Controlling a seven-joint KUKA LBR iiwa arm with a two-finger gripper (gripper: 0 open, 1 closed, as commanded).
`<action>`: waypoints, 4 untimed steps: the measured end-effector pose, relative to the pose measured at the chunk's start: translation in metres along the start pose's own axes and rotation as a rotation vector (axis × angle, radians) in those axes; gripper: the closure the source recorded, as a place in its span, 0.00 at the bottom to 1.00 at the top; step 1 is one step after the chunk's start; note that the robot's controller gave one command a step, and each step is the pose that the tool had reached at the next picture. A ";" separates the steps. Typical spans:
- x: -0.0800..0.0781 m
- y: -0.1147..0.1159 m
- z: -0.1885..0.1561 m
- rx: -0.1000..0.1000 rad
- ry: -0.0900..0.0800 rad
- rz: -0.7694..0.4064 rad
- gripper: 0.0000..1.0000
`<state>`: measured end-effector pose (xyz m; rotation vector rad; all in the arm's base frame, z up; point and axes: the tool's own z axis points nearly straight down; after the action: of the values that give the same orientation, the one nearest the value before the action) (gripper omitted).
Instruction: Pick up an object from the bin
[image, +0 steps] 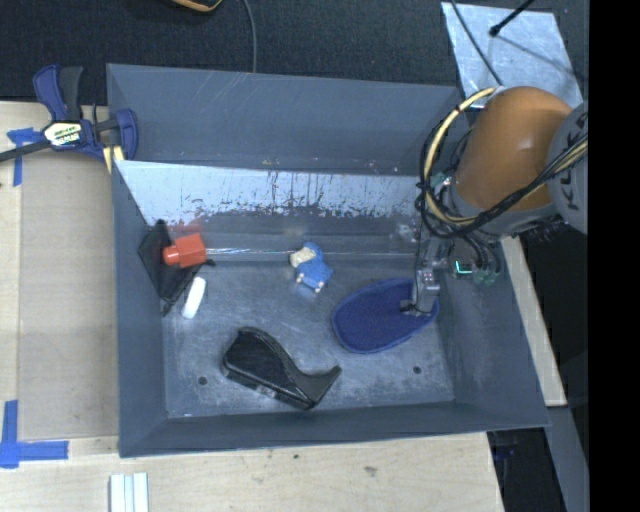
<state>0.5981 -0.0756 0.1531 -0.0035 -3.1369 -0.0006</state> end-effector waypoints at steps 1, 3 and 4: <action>0.029 -0.012 0.082 0.000 -0.006 -0.078 0.00; -0.029 -0.002 0.033 0.001 -0.009 -0.136 1.00; -0.029 -0.002 0.033 0.001 -0.009 -0.136 0.00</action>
Offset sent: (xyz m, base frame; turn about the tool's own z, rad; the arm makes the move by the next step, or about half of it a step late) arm -0.0288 -0.0107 -0.0796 -0.0809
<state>0.6266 -0.0778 0.1199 0.2108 -3.1388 0.0008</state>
